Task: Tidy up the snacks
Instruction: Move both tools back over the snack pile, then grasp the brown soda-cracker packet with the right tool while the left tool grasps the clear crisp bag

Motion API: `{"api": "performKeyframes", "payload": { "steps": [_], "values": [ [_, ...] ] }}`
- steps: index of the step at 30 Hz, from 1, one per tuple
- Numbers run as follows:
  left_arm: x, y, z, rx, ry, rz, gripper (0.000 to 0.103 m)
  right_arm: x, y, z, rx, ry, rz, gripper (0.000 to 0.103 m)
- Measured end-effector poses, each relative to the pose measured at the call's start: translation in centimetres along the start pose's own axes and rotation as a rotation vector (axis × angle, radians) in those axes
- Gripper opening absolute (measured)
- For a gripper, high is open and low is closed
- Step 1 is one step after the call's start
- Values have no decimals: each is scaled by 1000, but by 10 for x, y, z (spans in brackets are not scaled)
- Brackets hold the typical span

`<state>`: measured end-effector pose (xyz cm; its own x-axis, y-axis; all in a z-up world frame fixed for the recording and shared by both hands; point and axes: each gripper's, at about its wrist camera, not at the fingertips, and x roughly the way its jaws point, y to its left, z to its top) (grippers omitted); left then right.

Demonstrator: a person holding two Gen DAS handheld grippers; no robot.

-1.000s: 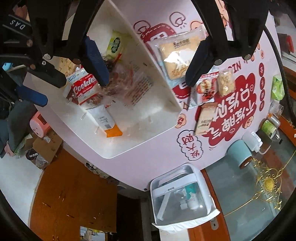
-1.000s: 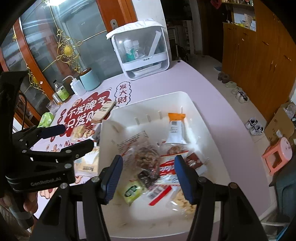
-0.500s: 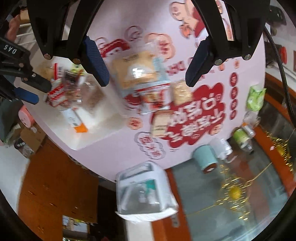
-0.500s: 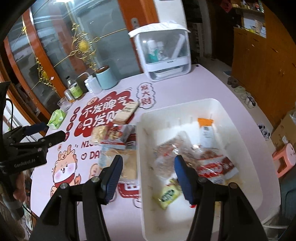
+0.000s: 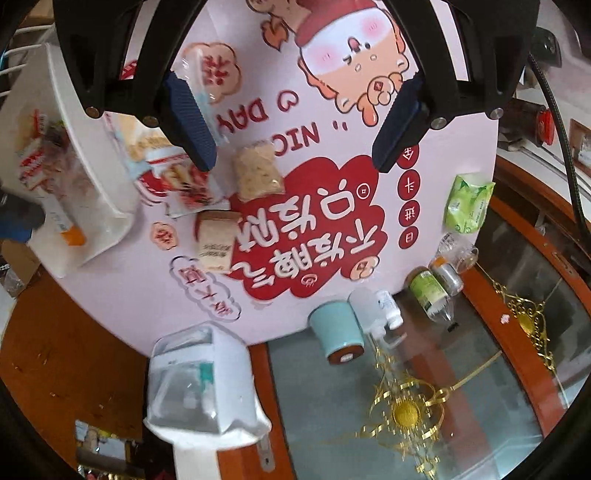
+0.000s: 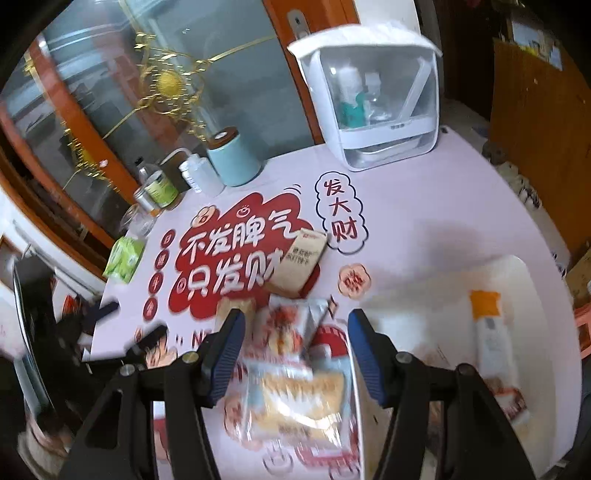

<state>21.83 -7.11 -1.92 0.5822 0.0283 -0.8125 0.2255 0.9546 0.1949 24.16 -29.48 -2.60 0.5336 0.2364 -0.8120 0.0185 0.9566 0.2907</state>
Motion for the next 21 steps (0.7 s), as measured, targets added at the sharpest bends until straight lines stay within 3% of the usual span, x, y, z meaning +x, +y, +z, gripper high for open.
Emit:
{"api": "performKeyframes", "payload": {
  "steps": [6,11,21],
  "values": [
    [77,2,17,-47,99,-58,86,85,-6,42,95,86,-32,59],
    [136,-7,22,-96,164,-76,86,156,-17,53,182,172,-60,59],
    [202,-27,1,-162,263,-73,86,227,-16,52,229,271,-66,59]
  ]
}}
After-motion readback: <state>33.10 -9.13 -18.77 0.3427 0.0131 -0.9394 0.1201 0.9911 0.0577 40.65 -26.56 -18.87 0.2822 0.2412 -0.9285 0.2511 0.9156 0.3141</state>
